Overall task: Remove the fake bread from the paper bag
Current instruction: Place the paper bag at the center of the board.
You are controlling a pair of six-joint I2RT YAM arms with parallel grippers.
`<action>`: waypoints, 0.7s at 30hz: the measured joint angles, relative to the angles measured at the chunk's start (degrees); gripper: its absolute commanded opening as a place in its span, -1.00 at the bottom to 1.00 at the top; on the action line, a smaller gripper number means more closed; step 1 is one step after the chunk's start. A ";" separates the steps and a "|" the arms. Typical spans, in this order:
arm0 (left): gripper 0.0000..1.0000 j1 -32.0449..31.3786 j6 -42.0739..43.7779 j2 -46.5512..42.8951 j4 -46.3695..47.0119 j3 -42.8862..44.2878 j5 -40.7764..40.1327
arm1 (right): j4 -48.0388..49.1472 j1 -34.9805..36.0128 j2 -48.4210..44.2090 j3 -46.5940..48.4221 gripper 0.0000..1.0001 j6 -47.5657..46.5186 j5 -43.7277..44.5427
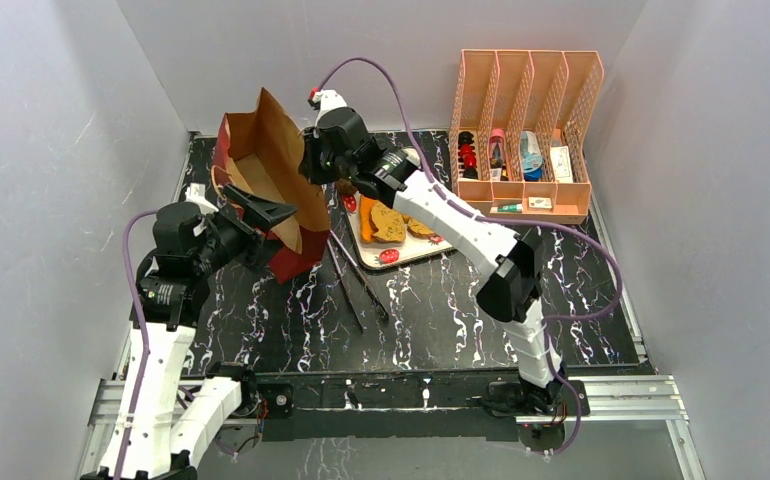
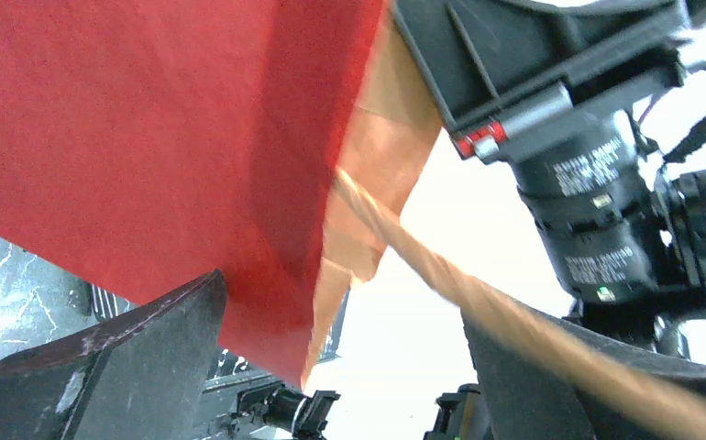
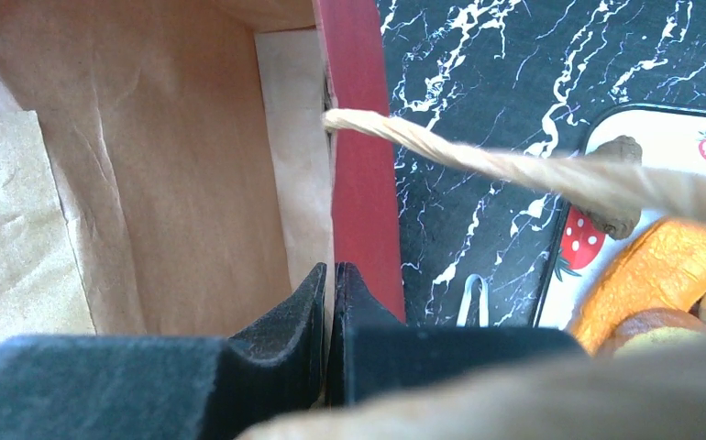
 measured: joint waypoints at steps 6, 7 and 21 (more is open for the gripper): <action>0.97 0.00 -0.92 -2.25 1.03 0.11 1.11 | 0.37 -1.29 5.33 4.63 -1.00 1.03 -1.46; 0.97 0.00 -0.94 -2.16 1.40 0.37 1.51 | 0.39 -1.62 6.14 5.33 -1.00 1.16 -1.68; 0.97 0.00 -0.31 -0.42 3.17 3.30 6.23 | 6.49 -4.15 13.70 10.91 -1.00 2.43 -2.08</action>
